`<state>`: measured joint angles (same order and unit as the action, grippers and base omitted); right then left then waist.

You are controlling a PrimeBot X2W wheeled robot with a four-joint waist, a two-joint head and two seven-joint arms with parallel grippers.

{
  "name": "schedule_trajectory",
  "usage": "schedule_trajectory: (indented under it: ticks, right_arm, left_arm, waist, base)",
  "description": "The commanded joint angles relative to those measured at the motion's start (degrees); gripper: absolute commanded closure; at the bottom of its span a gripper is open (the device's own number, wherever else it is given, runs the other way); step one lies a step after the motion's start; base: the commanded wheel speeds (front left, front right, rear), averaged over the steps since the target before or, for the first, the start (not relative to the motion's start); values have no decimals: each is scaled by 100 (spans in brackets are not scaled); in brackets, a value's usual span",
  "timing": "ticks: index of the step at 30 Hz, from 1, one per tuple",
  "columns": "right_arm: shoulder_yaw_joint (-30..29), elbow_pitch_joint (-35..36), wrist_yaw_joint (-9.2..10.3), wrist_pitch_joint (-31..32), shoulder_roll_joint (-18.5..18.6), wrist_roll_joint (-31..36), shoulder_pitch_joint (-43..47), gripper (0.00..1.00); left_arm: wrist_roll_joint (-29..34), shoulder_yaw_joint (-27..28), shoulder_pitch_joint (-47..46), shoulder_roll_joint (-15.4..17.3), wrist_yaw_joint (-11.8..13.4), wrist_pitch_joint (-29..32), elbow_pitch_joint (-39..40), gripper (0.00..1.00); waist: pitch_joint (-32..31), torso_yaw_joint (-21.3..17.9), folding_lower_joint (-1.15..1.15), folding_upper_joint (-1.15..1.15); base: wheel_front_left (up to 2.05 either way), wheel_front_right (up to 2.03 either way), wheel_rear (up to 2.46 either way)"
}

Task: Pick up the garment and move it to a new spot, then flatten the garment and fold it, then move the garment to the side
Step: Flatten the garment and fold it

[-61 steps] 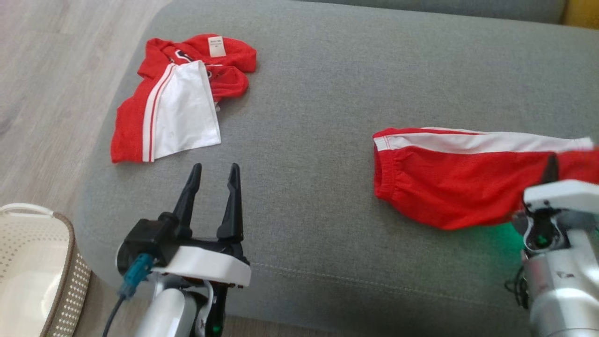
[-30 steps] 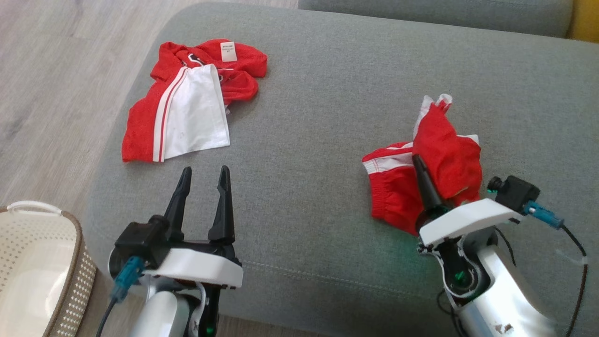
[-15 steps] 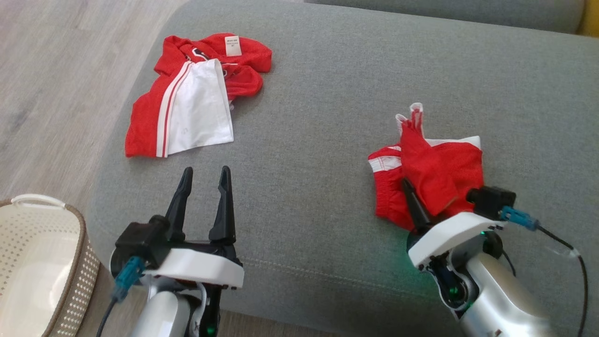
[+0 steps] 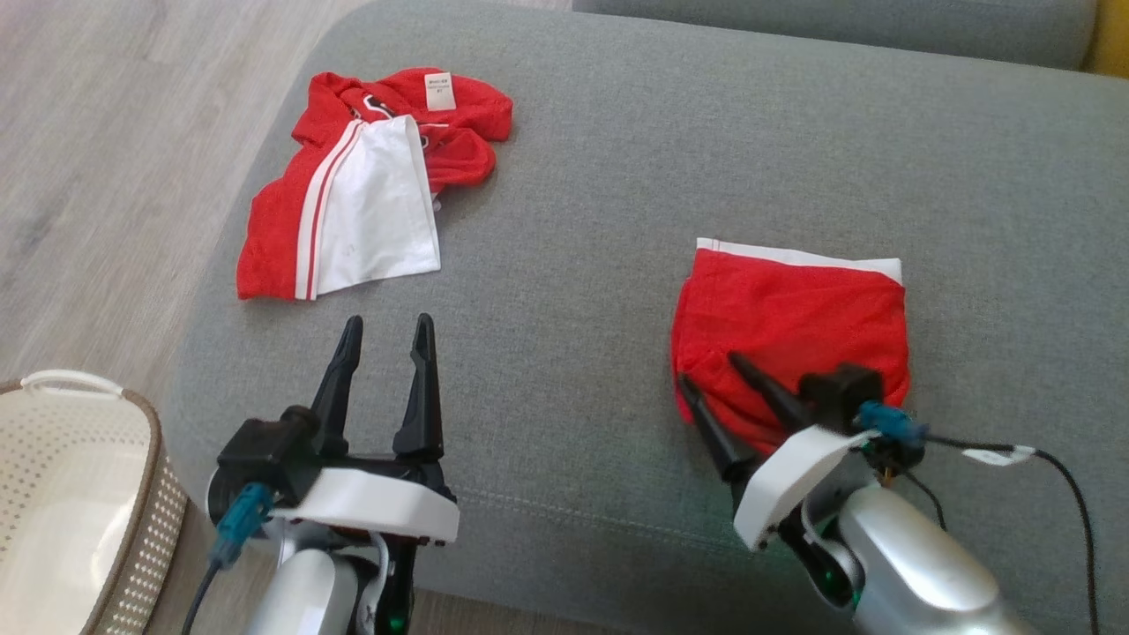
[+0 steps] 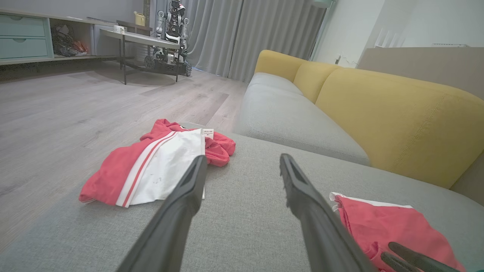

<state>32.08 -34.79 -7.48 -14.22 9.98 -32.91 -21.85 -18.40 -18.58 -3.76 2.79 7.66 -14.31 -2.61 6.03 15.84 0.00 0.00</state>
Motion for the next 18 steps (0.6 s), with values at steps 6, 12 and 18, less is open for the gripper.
schedule_trajectory:
  ticks: [6,12,18]
  right_arm:
    - [382,-92,-1,-76,-8,746,-160,0]
    - [675,-391,-1,41,-26,788,-211,0]
    - [406,-187,-1,-17,-14,343,-212,0]
  left_arm:
    - [12,205,-155,9,16,-69,152,0]
    - [3,207,-125,9,22,-69,137,0]
    - [6,228,-109,9,22,-69,137,0]
  waist:
    - [-39,-23,0,0]
    - [-71,-65,0,0]
    - [-159,-129,0,0]
  base:
    - [0,0,0]
    - [0,0,0]
    - [0,0,0]
